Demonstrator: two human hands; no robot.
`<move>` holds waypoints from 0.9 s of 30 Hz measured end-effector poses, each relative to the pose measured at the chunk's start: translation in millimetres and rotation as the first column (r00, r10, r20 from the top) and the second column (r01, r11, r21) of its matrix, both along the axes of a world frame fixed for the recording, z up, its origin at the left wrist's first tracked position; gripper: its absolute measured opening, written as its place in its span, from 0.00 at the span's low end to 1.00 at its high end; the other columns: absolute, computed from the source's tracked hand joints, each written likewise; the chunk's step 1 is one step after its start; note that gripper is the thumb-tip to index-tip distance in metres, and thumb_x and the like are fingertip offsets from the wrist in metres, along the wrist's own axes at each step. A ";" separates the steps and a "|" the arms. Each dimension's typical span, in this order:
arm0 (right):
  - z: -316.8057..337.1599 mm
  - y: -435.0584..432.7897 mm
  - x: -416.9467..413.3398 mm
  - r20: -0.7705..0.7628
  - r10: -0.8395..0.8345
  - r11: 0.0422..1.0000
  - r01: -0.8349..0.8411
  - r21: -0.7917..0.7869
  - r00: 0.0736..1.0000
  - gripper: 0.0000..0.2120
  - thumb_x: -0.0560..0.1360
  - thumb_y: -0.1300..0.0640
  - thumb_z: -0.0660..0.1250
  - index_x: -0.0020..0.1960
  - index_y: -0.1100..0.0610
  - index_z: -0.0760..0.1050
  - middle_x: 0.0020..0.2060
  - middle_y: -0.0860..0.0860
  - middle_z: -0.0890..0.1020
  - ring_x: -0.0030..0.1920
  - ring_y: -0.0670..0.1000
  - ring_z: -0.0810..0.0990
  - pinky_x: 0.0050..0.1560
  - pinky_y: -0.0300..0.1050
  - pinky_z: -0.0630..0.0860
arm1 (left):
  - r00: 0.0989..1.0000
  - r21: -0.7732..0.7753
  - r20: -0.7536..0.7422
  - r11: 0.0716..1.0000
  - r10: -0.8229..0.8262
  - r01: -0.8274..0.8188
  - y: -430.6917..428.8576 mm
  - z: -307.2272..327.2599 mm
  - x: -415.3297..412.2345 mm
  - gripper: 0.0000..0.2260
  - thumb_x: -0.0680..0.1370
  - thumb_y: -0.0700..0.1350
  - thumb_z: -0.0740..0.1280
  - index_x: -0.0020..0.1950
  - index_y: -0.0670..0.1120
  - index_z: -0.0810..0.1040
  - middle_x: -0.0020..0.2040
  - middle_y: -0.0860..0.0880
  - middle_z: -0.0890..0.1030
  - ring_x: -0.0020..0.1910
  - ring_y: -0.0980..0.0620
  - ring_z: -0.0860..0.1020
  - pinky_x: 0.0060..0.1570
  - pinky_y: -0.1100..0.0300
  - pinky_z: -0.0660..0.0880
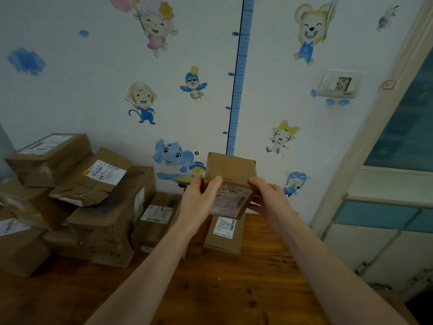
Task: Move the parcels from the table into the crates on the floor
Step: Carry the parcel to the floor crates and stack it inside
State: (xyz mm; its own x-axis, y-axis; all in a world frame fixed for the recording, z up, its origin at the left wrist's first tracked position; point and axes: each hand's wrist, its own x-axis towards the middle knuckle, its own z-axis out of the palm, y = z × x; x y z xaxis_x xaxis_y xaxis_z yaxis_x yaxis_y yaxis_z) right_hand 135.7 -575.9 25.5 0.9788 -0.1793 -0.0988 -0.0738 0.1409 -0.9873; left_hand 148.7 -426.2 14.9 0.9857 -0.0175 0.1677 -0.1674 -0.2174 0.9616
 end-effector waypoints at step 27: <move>-16.4 3.1 -0.9 -0.128 0.173 0.969 -0.192 -0.157 0.977 0.35 0.62 0.30 0.64 0.56 0.56 0.74 0.49 0.48 0.81 0.54 0.49 0.78 0.59 0.50 0.71 | 0.986 -0.016 0.124 0.993 -0.115 0.118 -4.3 -6.4 2.3 0.14 0.78 0.44 0.65 0.64 0.52 0.74 0.58 0.55 0.77 0.57 0.59 0.76 0.54 0.65 0.75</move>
